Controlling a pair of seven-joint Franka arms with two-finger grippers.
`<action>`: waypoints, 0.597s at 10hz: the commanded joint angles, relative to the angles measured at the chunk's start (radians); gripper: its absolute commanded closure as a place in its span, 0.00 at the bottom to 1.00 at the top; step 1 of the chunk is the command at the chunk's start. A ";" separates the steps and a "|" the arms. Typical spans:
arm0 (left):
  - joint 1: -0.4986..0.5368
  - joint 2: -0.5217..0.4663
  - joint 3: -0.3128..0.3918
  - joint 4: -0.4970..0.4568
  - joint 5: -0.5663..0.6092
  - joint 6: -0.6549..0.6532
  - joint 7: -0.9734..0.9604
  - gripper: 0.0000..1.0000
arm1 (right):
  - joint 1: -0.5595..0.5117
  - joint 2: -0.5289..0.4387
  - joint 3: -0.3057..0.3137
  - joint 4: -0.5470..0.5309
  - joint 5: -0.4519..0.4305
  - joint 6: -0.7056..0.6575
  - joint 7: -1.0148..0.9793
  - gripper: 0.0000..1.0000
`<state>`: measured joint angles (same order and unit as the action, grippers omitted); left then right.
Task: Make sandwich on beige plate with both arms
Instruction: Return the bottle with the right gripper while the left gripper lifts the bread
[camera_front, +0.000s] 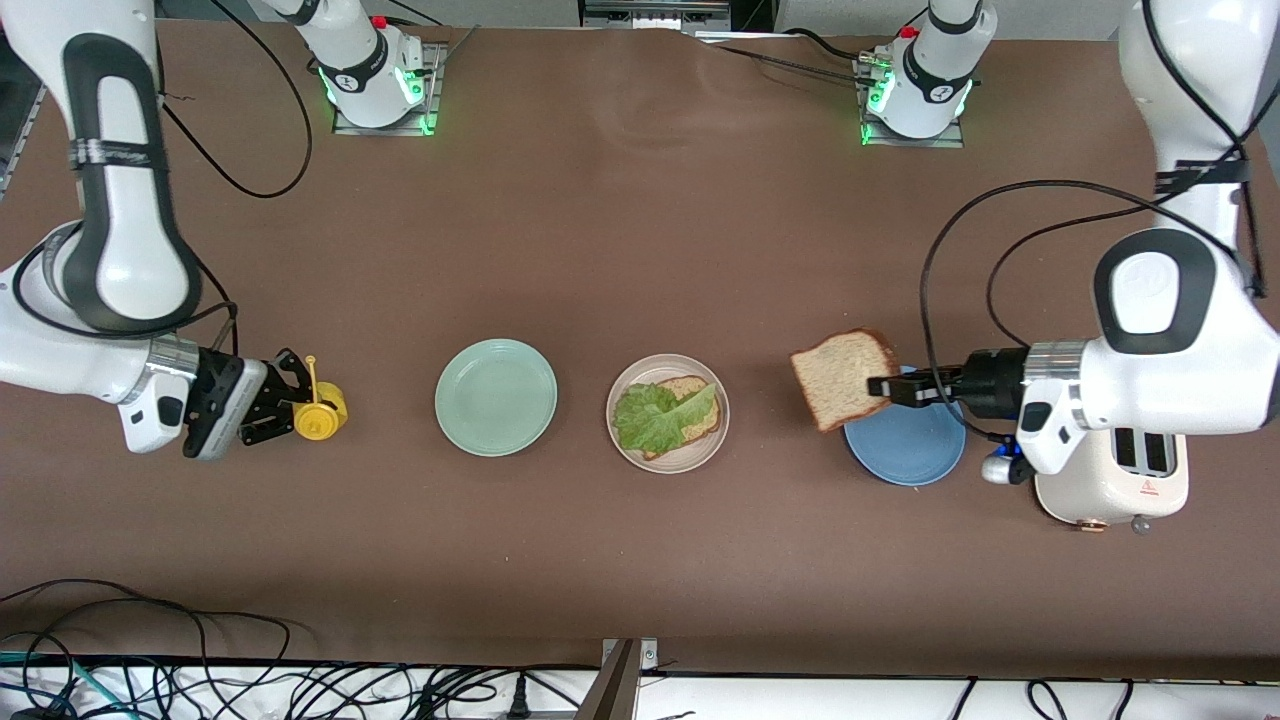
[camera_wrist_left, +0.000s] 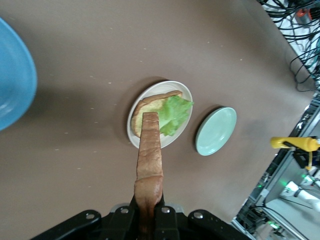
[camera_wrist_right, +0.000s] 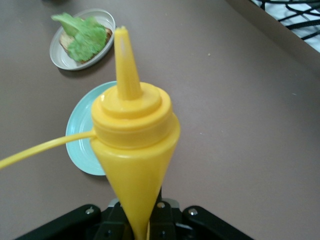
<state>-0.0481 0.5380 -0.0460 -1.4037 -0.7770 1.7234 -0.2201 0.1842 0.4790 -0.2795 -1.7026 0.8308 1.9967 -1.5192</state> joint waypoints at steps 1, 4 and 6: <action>-0.044 -0.003 0.008 -0.055 -0.094 0.083 -0.004 1.00 | -0.040 -0.013 0.017 -0.069 0.123 0.007 -0.169 1.00; -0.123 0.046 0.008 -0.090 -0.247 0.238 0.011 1.00 | -0.067 0.012 0.017 -0.097 0.197 0.001 -0.333 1.00; -0.185 0.083 0.008 -0.093 -0.327 0.330 0.042 1.00 | -0.098 0.055 0.017 -0.111 0.289 -0.045 -0.450 1.00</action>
<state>-0.1936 0.6025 -0.0492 -1.4955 -1.0414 2.0010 -0.2131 0.1264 0.5153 -0.2788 -1.8026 1.0610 1.9851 -1.8861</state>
